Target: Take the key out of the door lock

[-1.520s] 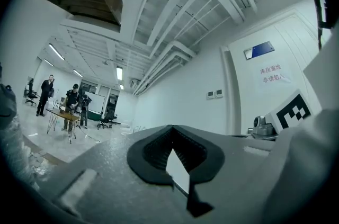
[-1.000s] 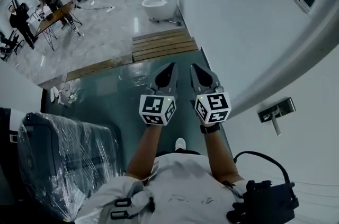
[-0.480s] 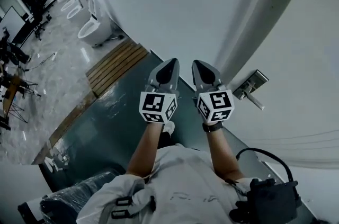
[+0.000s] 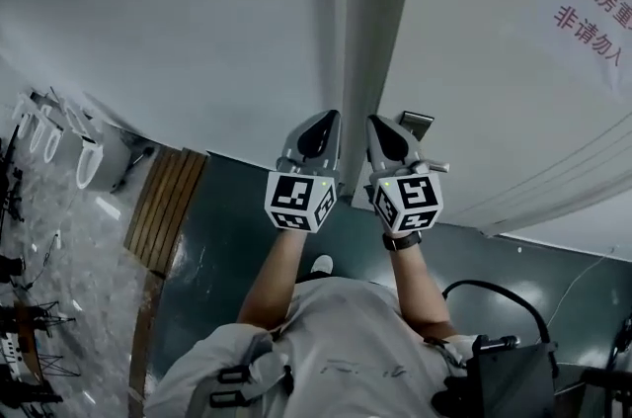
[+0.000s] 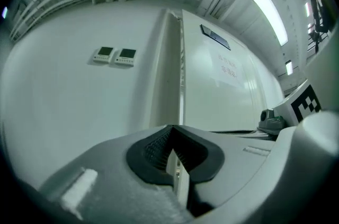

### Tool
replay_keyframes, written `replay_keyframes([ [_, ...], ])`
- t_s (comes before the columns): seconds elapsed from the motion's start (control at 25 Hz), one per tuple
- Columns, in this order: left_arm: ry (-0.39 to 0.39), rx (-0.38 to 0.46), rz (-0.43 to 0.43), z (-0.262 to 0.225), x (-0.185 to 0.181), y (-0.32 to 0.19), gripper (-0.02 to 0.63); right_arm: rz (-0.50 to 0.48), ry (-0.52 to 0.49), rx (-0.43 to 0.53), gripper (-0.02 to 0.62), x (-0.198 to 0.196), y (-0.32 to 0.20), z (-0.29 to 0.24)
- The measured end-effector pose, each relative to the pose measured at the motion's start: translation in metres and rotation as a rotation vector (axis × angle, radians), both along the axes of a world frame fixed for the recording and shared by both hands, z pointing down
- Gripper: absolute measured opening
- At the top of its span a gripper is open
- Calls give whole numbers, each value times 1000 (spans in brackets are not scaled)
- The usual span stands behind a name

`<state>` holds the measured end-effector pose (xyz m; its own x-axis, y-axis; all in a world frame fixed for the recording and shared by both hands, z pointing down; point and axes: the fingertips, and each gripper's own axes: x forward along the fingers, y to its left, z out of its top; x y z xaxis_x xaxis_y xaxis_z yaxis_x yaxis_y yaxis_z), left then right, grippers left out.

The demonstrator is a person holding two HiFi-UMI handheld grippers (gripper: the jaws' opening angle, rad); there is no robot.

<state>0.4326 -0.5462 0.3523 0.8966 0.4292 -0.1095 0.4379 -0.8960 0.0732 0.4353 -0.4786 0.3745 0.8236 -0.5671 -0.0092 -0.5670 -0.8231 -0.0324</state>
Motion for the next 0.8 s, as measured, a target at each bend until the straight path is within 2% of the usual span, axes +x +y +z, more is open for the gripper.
replay_keyframes([
  [0.24,-3,8,209,3,28,48,5,225,-3,5,6,15,53,1],
  [0.4,-29,6,310,13,38,67,5,309,-43,-7,6,16,70,19],
  [0.52,-67,23,338,34,46,79,5,341,-92,-10,6,9,79,44],
  [0.6,-90,71,342,48,49,83,5,352,-119,-8,6,4,83,58],
  [0.68,-95,106,326,54,55,86,5,361,-137,-1,6,4,92,66],
  [0.8,-82,109,285,55,67,88,5,365,-168,-9,6,4,109,76],
])
